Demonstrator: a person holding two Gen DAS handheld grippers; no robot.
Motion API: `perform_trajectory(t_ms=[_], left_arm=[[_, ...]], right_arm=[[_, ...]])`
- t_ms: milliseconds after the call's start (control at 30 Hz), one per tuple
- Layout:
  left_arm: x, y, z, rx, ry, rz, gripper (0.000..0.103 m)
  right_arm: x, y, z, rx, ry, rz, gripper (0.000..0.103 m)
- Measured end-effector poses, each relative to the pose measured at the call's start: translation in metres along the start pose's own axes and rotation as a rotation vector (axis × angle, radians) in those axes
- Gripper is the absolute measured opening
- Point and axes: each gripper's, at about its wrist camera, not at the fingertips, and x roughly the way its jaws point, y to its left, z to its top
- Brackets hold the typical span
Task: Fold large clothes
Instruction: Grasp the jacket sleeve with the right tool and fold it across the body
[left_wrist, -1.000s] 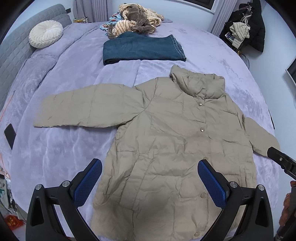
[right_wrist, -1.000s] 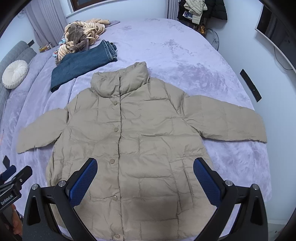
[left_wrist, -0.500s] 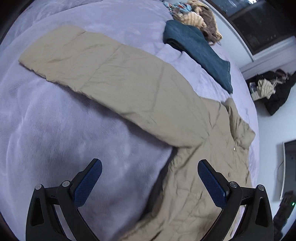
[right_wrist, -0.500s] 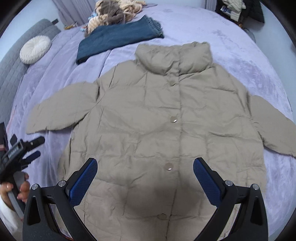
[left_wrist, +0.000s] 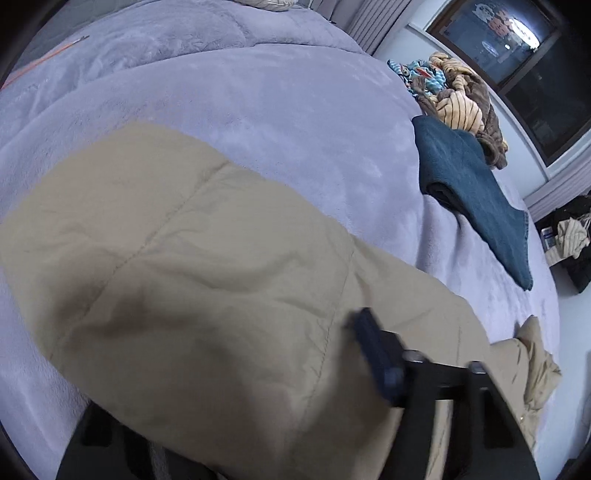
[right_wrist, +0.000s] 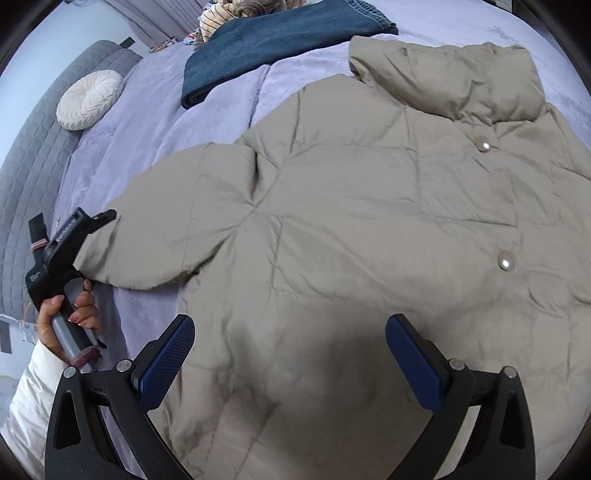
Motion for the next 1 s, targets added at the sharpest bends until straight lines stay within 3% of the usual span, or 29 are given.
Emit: perform_trajectory(t_ms=[33,167,233,267,300,433,567,667,833,1000], left_arm=[[0.002,0.000,0.004,0.010,0.013,-0.027,0.015],[-0.027,-0.013,0.008,0.088,-0.064,0.001,0.013],[-0.050,-0.020,0.006,0.136,-0.104,-0.001,0.013],[-0.062,-0.025,0.006,0.161,-0.127,-0.005,0.013],[-0.073,-0.029,0.006,0.182,-0.145,-0.012,0.013],[-0.118,-0.058,0.000,0.279,-0.216,-0.075,0.013],[-0.147,-0.114,-0.016,0.414,-0.246,-0.182,0.013],[-0.161,-0.166,-0.038,0.510,-0.244,-0.288,0.013],[-0.161,-0.259,-0.091,0.663,-0.182,-0.412,0.013],[-0.129,-0.332,-0.170,0.813,-0.077,-0.442,0.013]], right_arm=[[0.003,0.005,0.005,0.005,-0.009,0.024,0.103],[0.010,0.018,0.021,0.043,-0.043,0.103,0.102],[0.016,0.021,0.027,0.078,-0.064,0.162,0.075],[0.023,0.022,0.031,0.097,-0.049,0.191,0.028],[0.033,0.022,0.034,0.125,-0.029,0.215,0.008],[0.073,0.028,0.033,0.167,0.035,0.315,0.007],[0.103,0.035,0.021,0.151,0.089,0.264,0.007],[0.103,0.037,0.019,0.109,0.117,0.267,0.006],[0.054,0.002,0.010,0.140,0.076,0.303,0.007],[-0.022,-0.082,-0.007,0.199,-0.076,0.140,0.007]])
